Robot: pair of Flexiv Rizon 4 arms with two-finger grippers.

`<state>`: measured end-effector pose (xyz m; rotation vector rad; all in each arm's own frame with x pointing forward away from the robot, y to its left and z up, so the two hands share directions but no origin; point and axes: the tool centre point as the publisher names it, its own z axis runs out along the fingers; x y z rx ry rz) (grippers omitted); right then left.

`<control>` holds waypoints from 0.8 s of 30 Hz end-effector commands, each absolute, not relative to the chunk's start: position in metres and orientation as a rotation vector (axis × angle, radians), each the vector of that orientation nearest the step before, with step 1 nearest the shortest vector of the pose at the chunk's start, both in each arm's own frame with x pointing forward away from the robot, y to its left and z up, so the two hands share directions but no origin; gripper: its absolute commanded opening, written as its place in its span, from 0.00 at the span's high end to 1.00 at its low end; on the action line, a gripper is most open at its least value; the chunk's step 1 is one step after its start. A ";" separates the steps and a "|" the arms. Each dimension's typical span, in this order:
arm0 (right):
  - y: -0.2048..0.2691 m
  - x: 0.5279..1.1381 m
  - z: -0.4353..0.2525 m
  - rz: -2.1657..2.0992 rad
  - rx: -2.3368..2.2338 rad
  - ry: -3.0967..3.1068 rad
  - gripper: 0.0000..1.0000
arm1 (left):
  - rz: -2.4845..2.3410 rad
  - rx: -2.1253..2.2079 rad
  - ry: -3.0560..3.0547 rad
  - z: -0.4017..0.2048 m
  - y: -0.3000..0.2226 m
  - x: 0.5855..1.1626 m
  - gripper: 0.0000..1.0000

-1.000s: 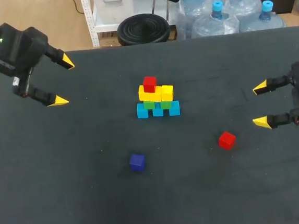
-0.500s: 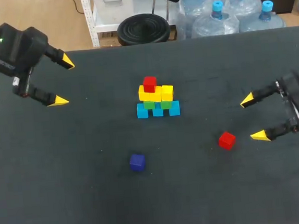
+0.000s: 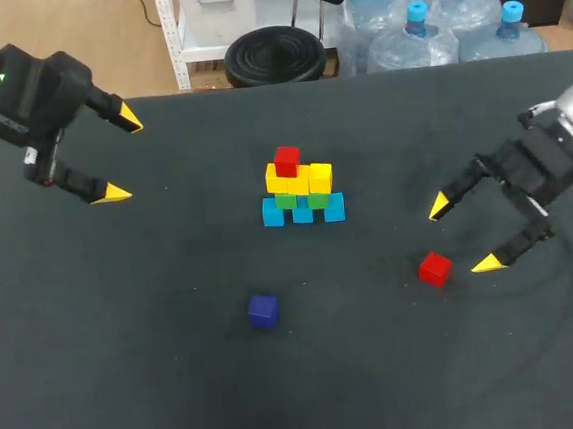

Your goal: Place the blue cubes, place green cubes on the blue cubes, place the yellow cubes on the green cubes, then place the red cubes on the yellow cubes, and place purple cube on the red cubes.

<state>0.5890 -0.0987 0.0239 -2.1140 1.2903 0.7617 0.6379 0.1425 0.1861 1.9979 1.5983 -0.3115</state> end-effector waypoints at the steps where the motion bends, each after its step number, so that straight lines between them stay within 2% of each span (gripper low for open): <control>1: -0.093 0.596 0.022 0.795 -2.191 1.236 0.00 | -0.312 1.997 1.593 0.186 0.144 0.637 0.00; 12: -0.096 0.599 0.023 0.888 -2.455 1.000 0.00 | -0.312 1.997 1.593 0.186 0.144 0.637 0.00; 24: -0.081 0.585 0.016 0.864 -2.485 0.980 0.00 | -0.312 1.997 1.593 0.186 0.144 0.637 0.00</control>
